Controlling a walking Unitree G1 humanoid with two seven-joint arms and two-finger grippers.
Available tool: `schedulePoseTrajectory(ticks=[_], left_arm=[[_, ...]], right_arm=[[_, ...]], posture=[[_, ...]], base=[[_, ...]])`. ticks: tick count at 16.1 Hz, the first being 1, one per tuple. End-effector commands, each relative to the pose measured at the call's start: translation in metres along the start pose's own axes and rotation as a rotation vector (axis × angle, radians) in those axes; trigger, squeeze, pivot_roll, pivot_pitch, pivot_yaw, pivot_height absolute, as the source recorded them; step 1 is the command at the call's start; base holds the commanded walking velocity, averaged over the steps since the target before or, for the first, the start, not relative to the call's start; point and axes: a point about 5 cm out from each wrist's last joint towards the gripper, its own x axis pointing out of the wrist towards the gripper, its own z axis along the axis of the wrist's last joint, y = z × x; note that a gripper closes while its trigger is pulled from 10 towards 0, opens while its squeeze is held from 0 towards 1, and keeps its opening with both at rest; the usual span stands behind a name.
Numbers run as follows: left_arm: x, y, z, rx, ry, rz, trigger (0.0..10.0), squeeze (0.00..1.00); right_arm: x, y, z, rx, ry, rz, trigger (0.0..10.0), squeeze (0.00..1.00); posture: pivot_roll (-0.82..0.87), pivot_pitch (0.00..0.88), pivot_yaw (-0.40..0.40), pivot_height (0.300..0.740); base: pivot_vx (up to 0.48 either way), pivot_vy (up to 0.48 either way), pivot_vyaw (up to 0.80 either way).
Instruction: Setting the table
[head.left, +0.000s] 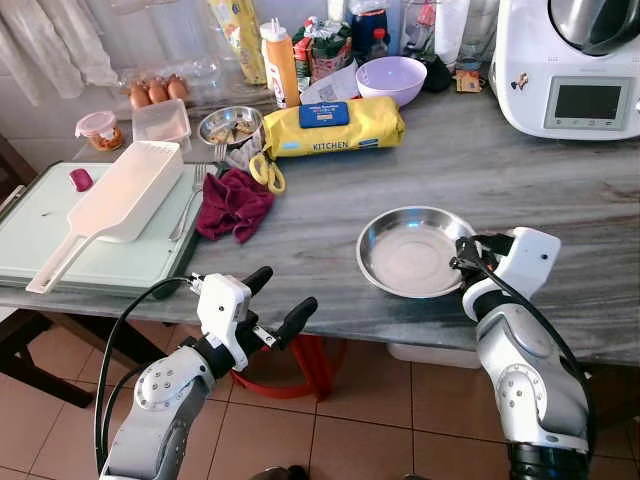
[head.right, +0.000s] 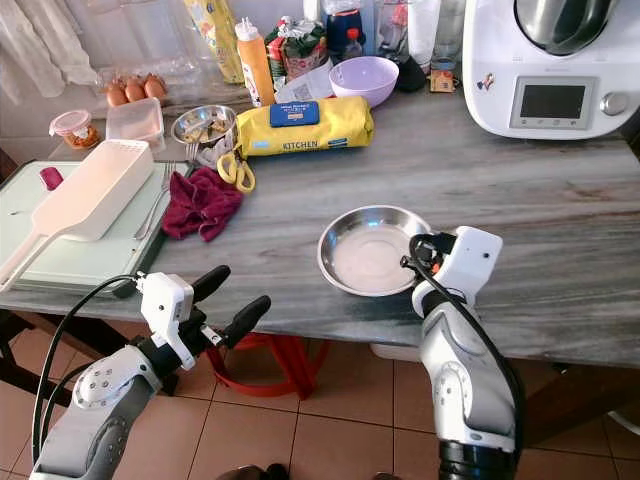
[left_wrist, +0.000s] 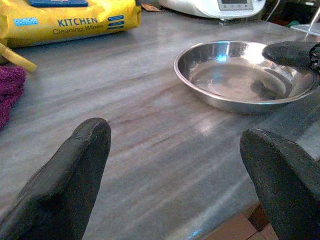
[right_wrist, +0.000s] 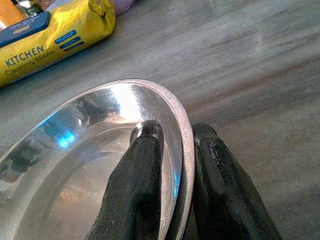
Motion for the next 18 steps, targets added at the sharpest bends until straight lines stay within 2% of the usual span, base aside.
schedulePoseTrajectory(ticks=[1, 2, 3, 5, 7, 8, 10, 15, 18], left_arm=[[-0.004, 0.0, -0.001, 0.003, 0.011, 0.001, 10.0, 0.0], [-0.004, 0.0, -0.002, 0.003, 0.013, 0.001, 10.0, 0.0], [-0.004, 0.0, -0.003, 0.002, 0.013, 0.001, 10.0, 0.0], [-0.003, -0.001, -0.004, -0.003, 0.013, 0.001, 10.0, 0.0], [-0.003, -0.001, -0.004, -0.004, 0.014, 0.001, 10.0, 0.0], [-0.002, -0.002, -0.004, -0.007, 0.013, 0.0, 10.0, 0.0], [0.0, -0.002, -0.004, -0.008, 0.011, 0.0, 10.0, 0.0], [0.001, -0.003, -0.003, -0.011, 0.008, -0.004, 10.0, 0.0], [0.002, -0.004, -0.002, -0.011, 0.007, -0.009, 10.0, 0.0]], right_arm=[[0.002, 0.005, -0.002, -0.043, 0.008, 0.009, 10.0, 0.0], [0.003, 0.005, -0.002, -0.079, -0.006, 0.001, 10.0, 0.0], [0.003, 0.007, -0.002, -0.05, -0.014, 0.04, 10.0, 0.0], [0.004, 0.008, -0.002, -0.119, -0.035, 0.066, 10.0, 0.0], [0.002, 0.011, -0.005, -0.027, 0.002, 0.101, 10.0, 0.0], [0.001, 0.011, -0.01, -0.082, 0.024, 0.111, 10.0, 0.0], [-0.001, 0.012, -0.012, -0.034, 0.018, 0.143, 10.0, 0.0], [0.001, 0.008, -0.017, -0.053, 0.028, 0.107, 10.0, 0.0], [0.011, 0.007, -0.011, -0.052, -0.015, 0.072, 10.0, 0.0]], posture=[[-0.07, 0.126, 0.115, 0.74], [-0.07, 0.127, 0.115, 0.74], [-0.07, 0.128, 0.112, 0.74], [-0.07, 0.13, 0.11, 0.74], [-0.07, 0.129, 0.109, 0.74], [-0.07, 0.129, 0.109, 0.74], [-0.08, 0.129, 0.109, 0.74], [-0.08, 0.132, 0.111, 0.74], [-0.07, 0.133, 0.112, 0.74]], base=[[0.0, 0.0, 0.0], [0.0, 0.0, 0.0], [0.0, 0.0, 0.0], [0.0, 0.0, 0.0], [0.0, 0.0, 0.0], [0.0, 0.0, 0.0], [0.0, 0.0, 0.0], [0.0, 0.0, 0.0], [0.0, 0.0, 0.0]])
